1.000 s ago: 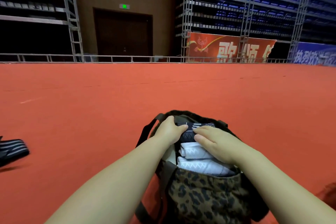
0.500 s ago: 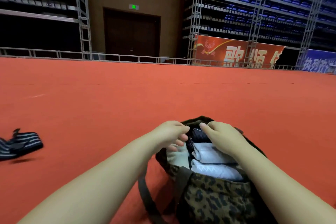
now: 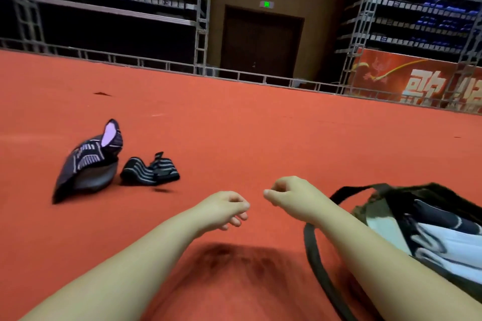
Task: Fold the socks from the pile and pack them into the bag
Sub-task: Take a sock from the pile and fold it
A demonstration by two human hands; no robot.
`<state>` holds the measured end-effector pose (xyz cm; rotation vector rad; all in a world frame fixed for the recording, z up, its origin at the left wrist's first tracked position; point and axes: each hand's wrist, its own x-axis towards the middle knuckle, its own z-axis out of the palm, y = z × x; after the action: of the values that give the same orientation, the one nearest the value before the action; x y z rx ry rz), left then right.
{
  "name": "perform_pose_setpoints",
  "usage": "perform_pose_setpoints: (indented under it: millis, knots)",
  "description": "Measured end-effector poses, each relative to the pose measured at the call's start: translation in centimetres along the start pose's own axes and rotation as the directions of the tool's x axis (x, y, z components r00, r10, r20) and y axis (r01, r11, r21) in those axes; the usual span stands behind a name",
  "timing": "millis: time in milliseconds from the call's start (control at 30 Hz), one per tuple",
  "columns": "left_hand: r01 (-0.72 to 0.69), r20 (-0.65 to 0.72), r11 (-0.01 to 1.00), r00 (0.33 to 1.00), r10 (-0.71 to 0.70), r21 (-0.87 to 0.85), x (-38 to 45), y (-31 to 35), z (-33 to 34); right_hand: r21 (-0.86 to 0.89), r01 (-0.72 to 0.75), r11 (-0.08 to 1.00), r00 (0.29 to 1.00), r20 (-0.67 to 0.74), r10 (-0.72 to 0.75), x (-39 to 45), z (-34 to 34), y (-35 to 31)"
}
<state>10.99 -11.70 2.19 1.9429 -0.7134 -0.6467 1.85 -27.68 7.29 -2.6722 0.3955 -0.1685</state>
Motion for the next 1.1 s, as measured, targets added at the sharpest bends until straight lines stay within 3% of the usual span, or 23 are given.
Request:
perform_pose_setpoints:
  millis: [167, 267, 433, 500, 567, 633, 767, 833, 1000, 1100]
  knots:
    - [0.154, -0.135, 0.988, 0.979, -0.152, 0.002, -2.3, -8.8, -7.3, 0.036, 0.014, 0.999, 0.990, 0.143, -0.019, 4.2, 9.6, -3.7]
    - [0.223, -0.205, 0.971, 0.949, -0.238, -0.089, -3.1, -13.2, -11.4, 0.099, 0.013, 0.995, 0.982, 0.186, -0.031, 6.7, 14.6, -5.9]
    - [0.175, -0.295, 0.931, 0.915, -0.274, -0.319, -2.7, -15.3, -14.0, 0.234, 0.020, 0.972, 0.998, 0.057, -0.034, 9.2, 18.8, -8.2]
    - [0.119, -0.416, 0.969, 0.887, -0.202, -0.217, -1.3, -15.8, -14.1, 0.269, 0.012, 0.963, 1.000, -0.018, -0.007, 9.6, 20.1, -8.3]
    - [0.097, -0.581, 0.989, 0.814, -0.014, 0.113, 0.4, -16.5, -14.1, 0.250, 0.020, 0.968, 0.996, -0.089, 0.002, 9.5, 21.0, -7.9]
    - [0.074, -0.646, 0.959, 0.753, 0.127, 0.275, 1.8, -16.5, -13.8, 0.256, 0.054, 0.965, 0.993, -0.111, -0.026, 9.4, 21.4, -7.5]
    - [0.056, -0.707, 0.971, 0.695, 0.129, 0.232, 4.3, -15.7, -14.0, 0.418, 0.060, 0.907, 0.997, -0.078, -0.030, 9.7, 21.5, -6.9]
    - [0.076, -0.728, 0.978, 0.679, 0.094, 0.196, 5.6, -15.7, -14.5, 0.416, 0.069, 0.907, 0.996, -0.074, -0.042, 9.8, 21.8, -6.8]
    - [0.179, -0.668, 0.972, 0.743, -0.033, 0.151, 8.6, -15.9, -15.4, 0.420, 0.111, 0.901, 0.992, -0.098, -0.076, 10.1, 21.7, -6.6]
    - [0.111, -0.696, 0.978, 0.717, 0.043, 0.175, 8.7, -15.9, -15.2, 0.479, 0.124, 0.869, 0.989, -0.129, -0.070, 10.0, 21.2, -6.5]
